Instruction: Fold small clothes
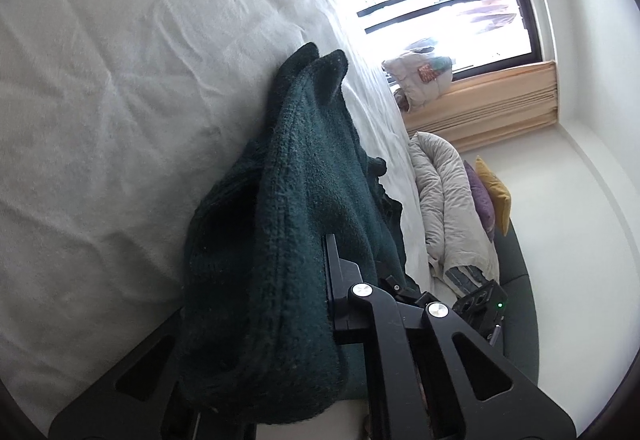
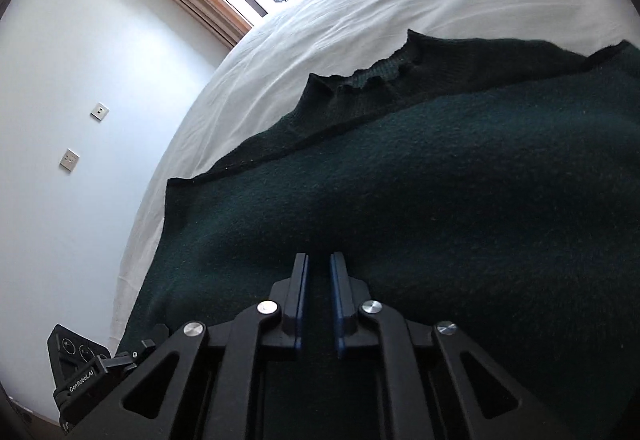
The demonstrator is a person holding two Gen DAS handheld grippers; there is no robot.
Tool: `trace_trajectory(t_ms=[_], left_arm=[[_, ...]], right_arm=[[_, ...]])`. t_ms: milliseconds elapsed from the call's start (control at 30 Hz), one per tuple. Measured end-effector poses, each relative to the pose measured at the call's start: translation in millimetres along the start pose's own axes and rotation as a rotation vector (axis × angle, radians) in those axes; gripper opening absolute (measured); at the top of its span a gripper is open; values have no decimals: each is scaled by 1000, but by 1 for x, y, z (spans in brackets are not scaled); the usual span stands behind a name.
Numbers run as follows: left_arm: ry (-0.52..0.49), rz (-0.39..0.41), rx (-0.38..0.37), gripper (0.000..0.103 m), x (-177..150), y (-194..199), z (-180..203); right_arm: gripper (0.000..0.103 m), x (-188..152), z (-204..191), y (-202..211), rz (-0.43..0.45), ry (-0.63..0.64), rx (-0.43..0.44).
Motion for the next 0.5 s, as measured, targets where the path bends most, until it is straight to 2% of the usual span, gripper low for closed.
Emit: trace_trajectory(t_ms=[67, 133, 200, 233, 267, 333, 367, 400, 433, 500], left_arm=[[-33, 15, 8, 7, 3, 2, 11], [-132, 44, 18, 7, 6, 10, 39], [-307, 75, 21, 7, 3, 11, 88], [-410, 79, 19, 7, -3, 5, 116], [-535, 67, 19, 7, -18, -4, 147], [-792, 38, 44, 7, -54, -28, 189], [-957, 38, 63, 7, -81, -45, 206], [-1060, 27, 79, 7, -103, -59, 211], [-1143, -3, 101, 7, -125, -75, 209], [-1211, -75, 143, 7, -160, -102, 186]], right_arm=[[5, 4, 0, 3, -14, -46, 38], [18, 9, -2, 16, -23, -122, 127], [55, 18, -1, 36, 8, -150, 192], [60, 25, 3, 49, 30, -157, 221], [66, 29, 6, 56, 35, -167, 244], [74, 43, 20, 73, 38, -229, 336], [80, 49, 30, 79, 44, -263, 366], [82, 54, 39, 82, 40, -301, 403], [82, 56, 45, 81, 17, -338, 457], [79, 55, 55, 73, -50, -401, 517]])
Point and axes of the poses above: each gripper's, at about its wrist camera, not at the fingertips, and y roughly against the way its jaws point, z to its right, x to its top, the point moved 10 cm from there along -y, roughly the way its jaws point, and after that the axes turned 7 degrees about z, right-handed, at the moved point
